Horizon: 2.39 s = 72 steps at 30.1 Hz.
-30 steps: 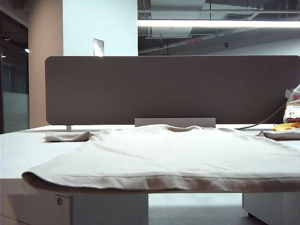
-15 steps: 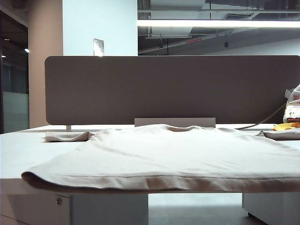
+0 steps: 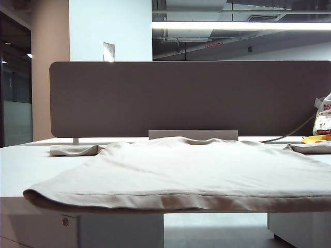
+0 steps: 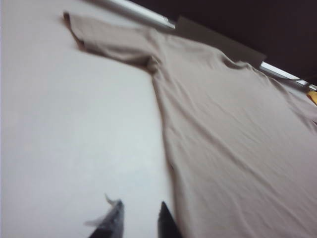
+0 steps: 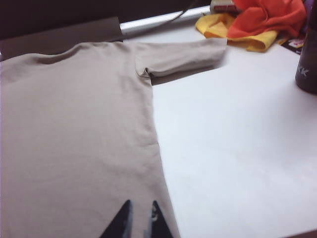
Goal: Fold the bottom side of the T-shirt horizontally towards the center, about one-third of the way, then fold the sleeve back towards the center, creating a straight line along the edge of the T-shirt, and finally fold the bottom of the T-shirt up towards the top, creating a neat rectangle.
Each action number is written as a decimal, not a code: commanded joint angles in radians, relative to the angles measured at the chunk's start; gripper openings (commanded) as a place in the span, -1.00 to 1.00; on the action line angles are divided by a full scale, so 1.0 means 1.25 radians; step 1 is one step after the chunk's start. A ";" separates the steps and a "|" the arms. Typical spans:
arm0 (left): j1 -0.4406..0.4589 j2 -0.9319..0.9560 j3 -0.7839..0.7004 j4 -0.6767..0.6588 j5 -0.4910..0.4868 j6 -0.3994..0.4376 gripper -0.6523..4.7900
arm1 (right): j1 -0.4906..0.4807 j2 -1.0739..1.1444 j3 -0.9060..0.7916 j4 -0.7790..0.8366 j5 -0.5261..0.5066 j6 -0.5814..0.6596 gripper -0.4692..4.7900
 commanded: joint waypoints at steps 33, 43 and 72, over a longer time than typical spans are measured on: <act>-0.119 0.920 0.177 0.311 0.287 -0.170 0.15 | -0.356 0.595 0.179 -0.136 -0.432 0.183 0.48; -0.119 0.941 0.187 0.314 0.287 -0.166 0.15 | -0.356 0.743 0.179 -0.100 -0.455 0.176 0.83; -0.129 0.988 0.205 0.331 0.279 -0.168 -0.78 | -0.295 0.921 0.179 0.115 -0.562 0.178 -0.83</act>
